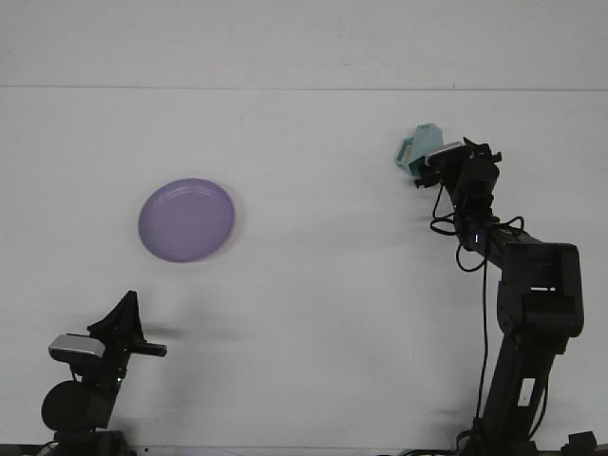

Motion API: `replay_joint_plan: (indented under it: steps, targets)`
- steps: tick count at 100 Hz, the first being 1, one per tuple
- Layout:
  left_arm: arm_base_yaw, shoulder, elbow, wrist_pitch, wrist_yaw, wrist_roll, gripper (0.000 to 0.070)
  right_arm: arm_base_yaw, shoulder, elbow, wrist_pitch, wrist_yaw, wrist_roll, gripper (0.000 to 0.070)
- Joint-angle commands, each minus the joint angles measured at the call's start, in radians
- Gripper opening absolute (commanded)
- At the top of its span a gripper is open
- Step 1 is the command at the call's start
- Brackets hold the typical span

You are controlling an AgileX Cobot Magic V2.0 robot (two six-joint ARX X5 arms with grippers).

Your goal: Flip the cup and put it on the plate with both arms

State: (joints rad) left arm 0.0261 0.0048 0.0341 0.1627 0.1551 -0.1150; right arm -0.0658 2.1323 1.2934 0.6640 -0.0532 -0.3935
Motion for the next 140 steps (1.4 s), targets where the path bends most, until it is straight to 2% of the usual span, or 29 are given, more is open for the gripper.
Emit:
replay_joint_plan:
  steps: [1, 12, 23, 36, 45, 66, 85, 140]
  targets:
    - [0.002, -0.001, -0.018, 0.008, -0.002, 0.021, 0.0010, -0.002, 0.040, 0.035, -0.002, -0.004, -0.005, 0.0482]
    - [0.002, -0.001, -0.018, 0.002, -0.002, 0.020, 0.0010, -0.007, 0.049, 0.049, -0.023, -0.034, -0.005, 0.0390]
    - [0.002, -0.001, -0.018, 0.002, -0.002, 0.020, 0.0010, -0.008, 0.050, 0.049, -0.021, -0.054, -0.013, 0.0233]
    - [0.002, -0.001, -0.018, 0.002, -0.001, 0.020, 0.0010, -0.014, 0.050, 0.049, -0.029, -0.072, -0.031, 0.0000]
    - [0.002, -0.001, -0.018, 0.002, -0.002, 0.020, 0.0010, -0.019, 0.050, 0.049, -0.029, -0.106, -0.030, 0.0000]
    - [0.002, -0.001, -0.018, 0.004, -0.002, 0.020, 0.0010, -0.019, 0.034, 0.049, -0.030, -0.120, -0.012, 0.0000]
    - [0.002, -0.001, -0.011, 0.005, -0.002, 0.020, 0.0010, -0.011, -0.075, 0.049, -0.142, -0.130, 0.066, 0.0000]
    - [0.002, -0.001, 0.037, 0.012, -0.001, 0.016, 0.0010, 0.089, -0.690, 0.054, -0.850, -0.129, 0.348, 0.0000]
